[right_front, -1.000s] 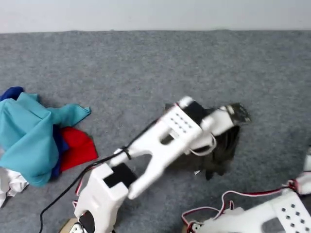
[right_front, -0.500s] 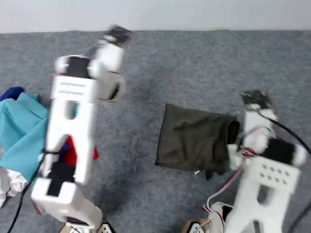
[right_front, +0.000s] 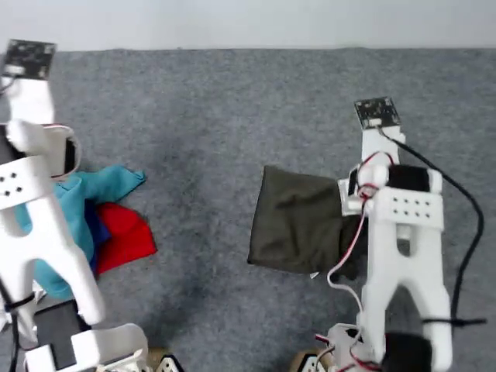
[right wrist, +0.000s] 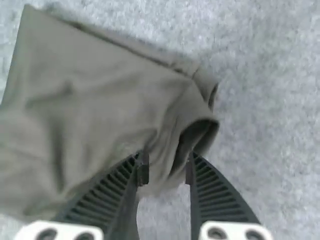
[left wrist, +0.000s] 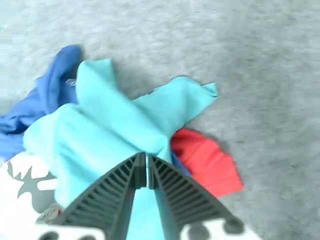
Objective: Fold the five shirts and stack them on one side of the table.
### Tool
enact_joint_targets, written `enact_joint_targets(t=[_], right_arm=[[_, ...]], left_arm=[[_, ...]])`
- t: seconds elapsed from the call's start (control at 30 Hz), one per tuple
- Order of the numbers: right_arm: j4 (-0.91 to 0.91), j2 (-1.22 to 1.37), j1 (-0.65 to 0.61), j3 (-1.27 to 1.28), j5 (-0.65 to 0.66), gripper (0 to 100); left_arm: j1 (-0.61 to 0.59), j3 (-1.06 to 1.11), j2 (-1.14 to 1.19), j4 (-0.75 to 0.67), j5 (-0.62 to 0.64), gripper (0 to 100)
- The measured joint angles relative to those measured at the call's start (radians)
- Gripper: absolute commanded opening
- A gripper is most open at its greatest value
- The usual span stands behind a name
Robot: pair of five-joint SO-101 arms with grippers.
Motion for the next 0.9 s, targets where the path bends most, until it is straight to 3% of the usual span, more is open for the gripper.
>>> enact_joint_targets(t=[0.53, 0.73, 0.9], right_arm=[[-0.040, 0.304, 0.048, -0.140, -0.006, 13.6], [-0.087, 0.394, 0.052, -0.140, -0.006, 1.6], [-0.109, 0.416, 0.052, -0.140, -0.006, 1.0]], left_arm=[[-0.023, 0.000, 0.000, 0.000, -0.005, 1], [-0.023, 0.017, 0.000, 0.002, -0.005, 1], [-0.023, 0.058, 0.000, 0.002, -0.008, 1]])
